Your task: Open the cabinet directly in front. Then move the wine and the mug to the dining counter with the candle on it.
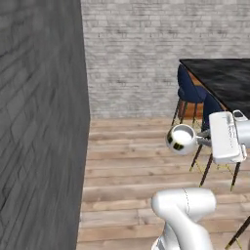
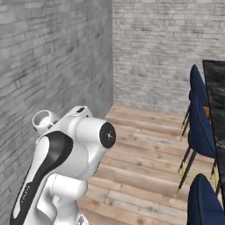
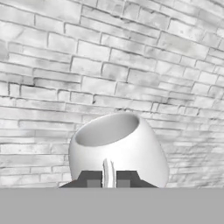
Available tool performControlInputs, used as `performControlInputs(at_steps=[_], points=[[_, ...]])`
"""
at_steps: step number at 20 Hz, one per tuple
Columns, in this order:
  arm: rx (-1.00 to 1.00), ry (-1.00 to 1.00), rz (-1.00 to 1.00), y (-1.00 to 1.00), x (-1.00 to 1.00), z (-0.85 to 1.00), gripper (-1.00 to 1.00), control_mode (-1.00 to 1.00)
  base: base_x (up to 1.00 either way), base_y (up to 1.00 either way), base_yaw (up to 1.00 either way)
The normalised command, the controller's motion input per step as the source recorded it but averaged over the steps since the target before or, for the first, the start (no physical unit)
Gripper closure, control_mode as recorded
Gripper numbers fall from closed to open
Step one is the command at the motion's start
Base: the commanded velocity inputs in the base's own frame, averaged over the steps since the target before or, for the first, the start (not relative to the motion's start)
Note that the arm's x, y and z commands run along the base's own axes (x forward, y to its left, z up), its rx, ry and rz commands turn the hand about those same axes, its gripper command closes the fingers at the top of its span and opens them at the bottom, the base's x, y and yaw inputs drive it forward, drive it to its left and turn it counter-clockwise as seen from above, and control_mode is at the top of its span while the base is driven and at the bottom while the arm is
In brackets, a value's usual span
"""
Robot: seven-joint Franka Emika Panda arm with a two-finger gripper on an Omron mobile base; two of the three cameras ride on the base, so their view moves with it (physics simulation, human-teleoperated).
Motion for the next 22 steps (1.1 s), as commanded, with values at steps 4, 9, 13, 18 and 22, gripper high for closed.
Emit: performControlInputs(at_steps=[4,9,13,18,22], points=[[0.0,0.0,0.0,0.0,0.0,0.0,1.0,1.0,1.0,0.39,-0.03],[0.0,0.0,0.0,0.0,0.0,0.0,1.0,1.0,1.0,0.52,0.0],[0.0,0.0,0.0,0.0,0.0,0.0,1.0,1.0,1.0,0.21,-0.04],[0.0,0.0,0.0,0.0,0.0,0.0,1.0,1.0,1.0,-0.1,-0.02],[0.0,0.0,0.0,0.0,0.0,0.0,1.0,1.0,1.0,-0.12,-0.01]])
